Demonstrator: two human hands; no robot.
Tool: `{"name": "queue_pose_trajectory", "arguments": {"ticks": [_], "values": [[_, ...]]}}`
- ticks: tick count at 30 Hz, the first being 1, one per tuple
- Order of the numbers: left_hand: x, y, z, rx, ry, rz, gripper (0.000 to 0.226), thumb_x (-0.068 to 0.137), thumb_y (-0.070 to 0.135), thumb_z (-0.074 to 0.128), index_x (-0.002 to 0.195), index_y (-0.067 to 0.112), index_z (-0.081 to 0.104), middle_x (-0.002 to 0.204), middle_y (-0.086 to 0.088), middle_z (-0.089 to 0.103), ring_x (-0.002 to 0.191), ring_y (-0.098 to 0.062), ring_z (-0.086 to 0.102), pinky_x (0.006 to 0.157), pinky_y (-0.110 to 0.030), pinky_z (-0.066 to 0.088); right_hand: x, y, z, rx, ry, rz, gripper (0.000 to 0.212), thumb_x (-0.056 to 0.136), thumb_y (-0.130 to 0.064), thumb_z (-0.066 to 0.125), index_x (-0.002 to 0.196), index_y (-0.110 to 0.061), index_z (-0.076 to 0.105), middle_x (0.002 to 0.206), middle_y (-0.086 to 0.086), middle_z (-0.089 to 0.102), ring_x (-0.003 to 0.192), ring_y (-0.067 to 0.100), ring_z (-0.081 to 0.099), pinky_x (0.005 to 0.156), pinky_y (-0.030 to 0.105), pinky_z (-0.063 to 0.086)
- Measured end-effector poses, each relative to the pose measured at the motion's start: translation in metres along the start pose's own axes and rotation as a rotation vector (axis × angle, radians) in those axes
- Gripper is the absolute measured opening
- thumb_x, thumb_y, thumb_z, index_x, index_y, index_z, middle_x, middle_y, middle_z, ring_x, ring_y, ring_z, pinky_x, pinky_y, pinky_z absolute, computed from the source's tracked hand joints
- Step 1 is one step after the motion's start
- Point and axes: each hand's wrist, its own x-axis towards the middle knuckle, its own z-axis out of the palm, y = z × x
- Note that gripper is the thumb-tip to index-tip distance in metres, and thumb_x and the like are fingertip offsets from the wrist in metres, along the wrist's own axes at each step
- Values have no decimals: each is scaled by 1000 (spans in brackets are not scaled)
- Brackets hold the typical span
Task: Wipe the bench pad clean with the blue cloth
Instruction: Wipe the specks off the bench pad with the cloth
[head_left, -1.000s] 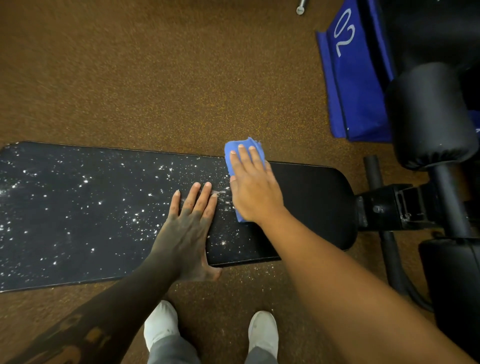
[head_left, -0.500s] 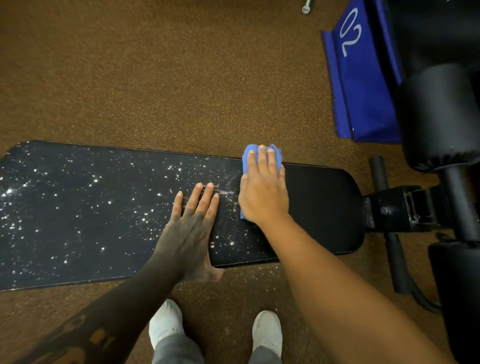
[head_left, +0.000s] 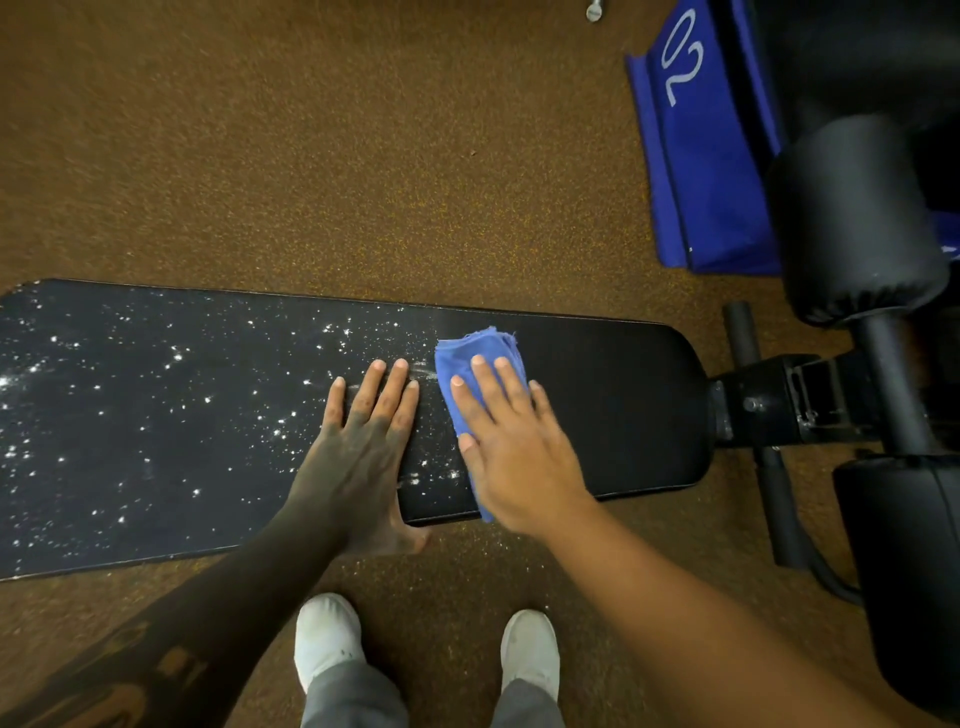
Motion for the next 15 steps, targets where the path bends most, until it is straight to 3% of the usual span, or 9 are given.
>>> {"name": "queue_pose_trajectory", "arguments": {"ticks": [2, 5, 11, 15], "values": [[-1, -2, -1, 2, 2, 3, 153, 44, 98, 48, 156, 1, 9, 167, -18, -1, 154, -36, -3, 122, -63, 10, 9, 17, -2, -24, 14, 86, 61, 98, -49, 23, 156, -32, 18, 167, 5, 3, 152, 30, -4, 121, 54, 10], [-3, -4, 0, 9, 0, 0, 153, 44, 97, 50, 156, 2, 8, 167, -18, -2, 154, -35, -5, 122, -63, 9, 20, 11, -2, -8, 21, 182, 63, 99, -52, 24, 157, -31, 11, 166, 10, -4, 151, 38, -9, 122, 52, 6], [-3, -7, 1, 28, -1, 2, 155, 42, 97, 50, 157, 3, 8, 167, -18, -1, 154, -36, -3, 122, -63, 7, -12, -8, 8, -3, 6, 139, 63, 99, -47, 24, 157, -25, 12, 166, 12, 1, 151, 39, -6, 121, 54, 13], [-3, -8, 1, 34, -8, 1, 156, 41, 99, 48, 157, 4, 4, 167, -18, -5, 154, -35, -7, 123, -62, 6, 4, -14, -1, -6, 44, 170, 65, 98, -50, 23, 157, -24, 14, 166, 12, -3, 151, 37, -9, 121, 57, 7]]}}
